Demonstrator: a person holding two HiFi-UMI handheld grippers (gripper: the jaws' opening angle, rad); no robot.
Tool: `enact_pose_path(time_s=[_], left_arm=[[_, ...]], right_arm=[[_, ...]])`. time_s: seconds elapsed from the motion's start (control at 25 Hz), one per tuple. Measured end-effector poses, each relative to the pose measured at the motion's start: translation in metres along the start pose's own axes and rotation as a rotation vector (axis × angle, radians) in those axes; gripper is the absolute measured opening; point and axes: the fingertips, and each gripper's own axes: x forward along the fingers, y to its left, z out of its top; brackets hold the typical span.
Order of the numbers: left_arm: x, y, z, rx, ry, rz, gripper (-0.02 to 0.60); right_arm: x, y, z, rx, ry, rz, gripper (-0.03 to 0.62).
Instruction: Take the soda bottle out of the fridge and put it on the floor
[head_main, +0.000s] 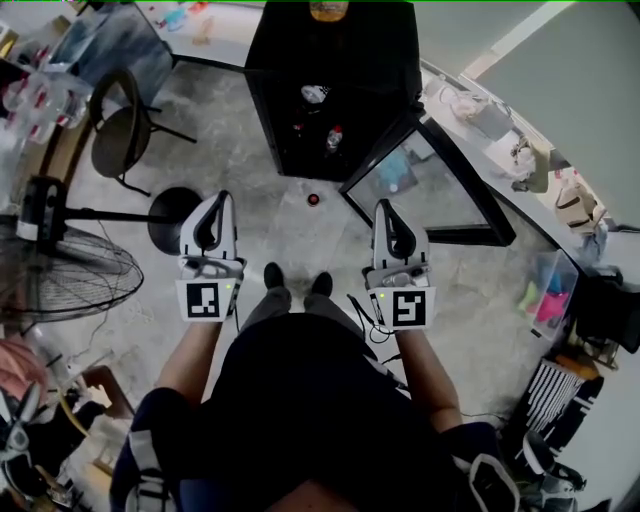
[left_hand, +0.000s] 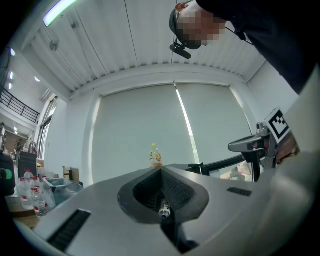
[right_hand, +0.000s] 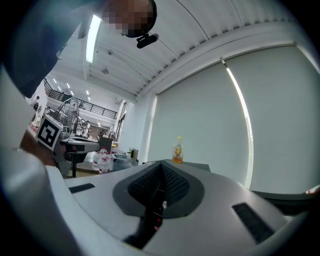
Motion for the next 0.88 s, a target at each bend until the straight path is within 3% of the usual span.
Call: enact_pose_path(time_s=[0.88], left_arm=[[0.002,0.001,-0.005,0.006,-0.004,-0.011,0.023]], right_arm=[[0.01,0.009,-0.006,-0.046,0.021,0.002,0.018]])
